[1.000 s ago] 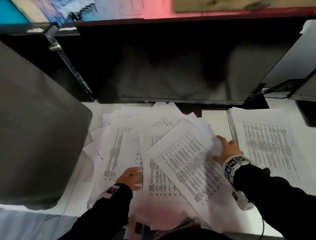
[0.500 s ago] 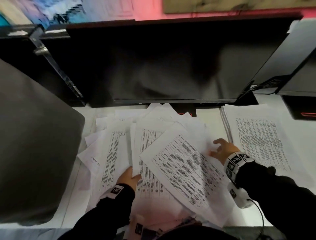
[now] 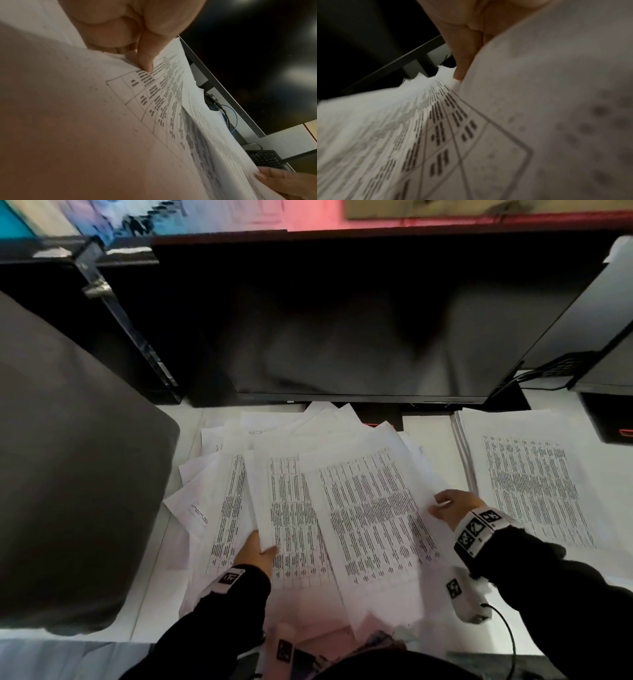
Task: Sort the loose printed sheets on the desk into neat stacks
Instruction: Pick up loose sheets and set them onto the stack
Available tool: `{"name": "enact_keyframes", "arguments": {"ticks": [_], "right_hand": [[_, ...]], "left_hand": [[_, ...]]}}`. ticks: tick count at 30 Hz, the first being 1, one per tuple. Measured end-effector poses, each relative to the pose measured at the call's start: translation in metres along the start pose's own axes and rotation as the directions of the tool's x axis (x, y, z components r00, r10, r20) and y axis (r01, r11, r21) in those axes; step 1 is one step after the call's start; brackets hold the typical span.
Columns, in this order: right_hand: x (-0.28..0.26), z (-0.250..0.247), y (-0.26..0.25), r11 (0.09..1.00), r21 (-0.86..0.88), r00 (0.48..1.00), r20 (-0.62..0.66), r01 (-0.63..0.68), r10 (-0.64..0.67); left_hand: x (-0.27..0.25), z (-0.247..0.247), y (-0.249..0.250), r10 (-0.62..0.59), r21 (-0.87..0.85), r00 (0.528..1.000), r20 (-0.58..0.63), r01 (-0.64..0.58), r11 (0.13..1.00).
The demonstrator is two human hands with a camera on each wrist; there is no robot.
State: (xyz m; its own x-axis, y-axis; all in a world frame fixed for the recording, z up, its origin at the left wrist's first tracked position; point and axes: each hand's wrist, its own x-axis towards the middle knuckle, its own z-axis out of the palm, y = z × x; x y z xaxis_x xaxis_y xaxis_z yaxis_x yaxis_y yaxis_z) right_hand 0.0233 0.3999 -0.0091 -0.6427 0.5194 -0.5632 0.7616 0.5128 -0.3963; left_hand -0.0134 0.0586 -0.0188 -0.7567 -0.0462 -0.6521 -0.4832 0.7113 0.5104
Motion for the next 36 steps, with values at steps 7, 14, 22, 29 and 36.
{"name": "enact_keyframes", "arguments": {"ticks": [7,14,22,29,36], "right_hand": [[-0.018,0.037,-0.020,0.991,-0.125,0.998,0.053,0.040,-0.033],[-0.028,0.046,-0.031,0.990,-0.089,0.994,0.019,0.106,-0.104],[-0.023,0.055,-0.033,0.994,0.100,0.998,0.056,0.036,-0.041],[-0.023,0.070,-0.038,0.990,0.141,0.970,0.242,-0.002,-0.032],[-0.035,0.063,-0.043,0.964,0.266,0.937,0.338,-0.009,-0.085]], "left_hand": [[-0.007,0.013,0.015,-0.059,-0.172,0.991,0.116,0.078,0.982],[-0.006,0.014,0.018,-0.007,0.037,0.989,0.146,0.002,0.999],[0.006,-0.010,0.016,-0.034,0.019,0.996,-0.077,0.036,0.999],[0.005,-0.001,0.011,-0.032,-0.308,0.998,-0.053,0.015,0.951],[0.012,-0.014,0.005,0.044,-0.115,0.997,0.057,-0.037,0.993]]}}
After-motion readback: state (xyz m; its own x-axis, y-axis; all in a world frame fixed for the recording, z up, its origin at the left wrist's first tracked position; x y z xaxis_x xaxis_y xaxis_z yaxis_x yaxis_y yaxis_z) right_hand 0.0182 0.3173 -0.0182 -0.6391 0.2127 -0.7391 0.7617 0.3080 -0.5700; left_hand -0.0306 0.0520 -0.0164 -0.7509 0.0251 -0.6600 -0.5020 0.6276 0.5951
